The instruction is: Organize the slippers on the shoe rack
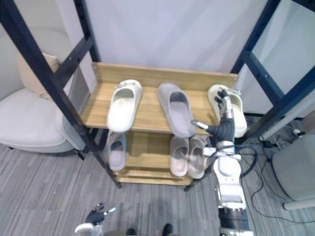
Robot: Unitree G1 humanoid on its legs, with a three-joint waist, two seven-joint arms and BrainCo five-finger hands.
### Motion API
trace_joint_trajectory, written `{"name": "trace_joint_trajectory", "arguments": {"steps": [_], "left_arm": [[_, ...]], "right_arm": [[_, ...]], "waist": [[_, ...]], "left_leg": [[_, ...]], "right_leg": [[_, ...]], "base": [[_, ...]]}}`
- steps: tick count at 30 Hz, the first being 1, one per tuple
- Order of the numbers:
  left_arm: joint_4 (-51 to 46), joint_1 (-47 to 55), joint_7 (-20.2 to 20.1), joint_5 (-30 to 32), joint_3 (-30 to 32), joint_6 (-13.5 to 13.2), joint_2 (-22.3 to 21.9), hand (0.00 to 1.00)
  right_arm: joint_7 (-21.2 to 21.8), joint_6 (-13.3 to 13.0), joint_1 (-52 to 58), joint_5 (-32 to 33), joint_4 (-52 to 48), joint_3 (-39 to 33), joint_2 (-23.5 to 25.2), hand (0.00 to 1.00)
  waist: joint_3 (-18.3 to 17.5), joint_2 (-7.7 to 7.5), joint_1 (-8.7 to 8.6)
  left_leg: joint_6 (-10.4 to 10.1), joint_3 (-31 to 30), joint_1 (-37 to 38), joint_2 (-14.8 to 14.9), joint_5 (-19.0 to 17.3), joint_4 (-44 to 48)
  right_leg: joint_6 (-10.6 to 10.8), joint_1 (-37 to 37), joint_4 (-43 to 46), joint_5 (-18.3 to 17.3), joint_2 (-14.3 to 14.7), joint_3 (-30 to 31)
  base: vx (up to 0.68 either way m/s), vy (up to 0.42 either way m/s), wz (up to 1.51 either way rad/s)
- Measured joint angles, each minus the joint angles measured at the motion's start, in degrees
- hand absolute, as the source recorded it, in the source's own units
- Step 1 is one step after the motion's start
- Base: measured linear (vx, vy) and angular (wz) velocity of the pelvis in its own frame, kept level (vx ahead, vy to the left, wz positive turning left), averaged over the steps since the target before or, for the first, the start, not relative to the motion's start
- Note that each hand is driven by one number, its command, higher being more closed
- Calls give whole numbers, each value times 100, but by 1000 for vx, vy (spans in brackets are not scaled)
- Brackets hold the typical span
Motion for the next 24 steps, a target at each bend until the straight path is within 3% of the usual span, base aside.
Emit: {"name": "trace_joint_trajectory", "arguments": {"steps": [12,24], "left_arm": [[-111,-1,-1,-25,-63,-63,-3,0],[-234,-7,0,-128,-68,-91,-4,0]], "right_arm": [[-50,270,-1460,154,1657,427,-382,0],[-248,332,-2119,139,2208,422,-457,0]], "waist": [[30,-47,140],[190,-52,216]], "left_leg": [[19,-143,-143,-22,35,-2],[24,-160,-180,-28,39,-2]], "right_leg": [[-3,-86,1,2,-19,-95],[-3,-108,2,2,-40,-99]], "base": [[-6,1,6],[0,0,0]]}}
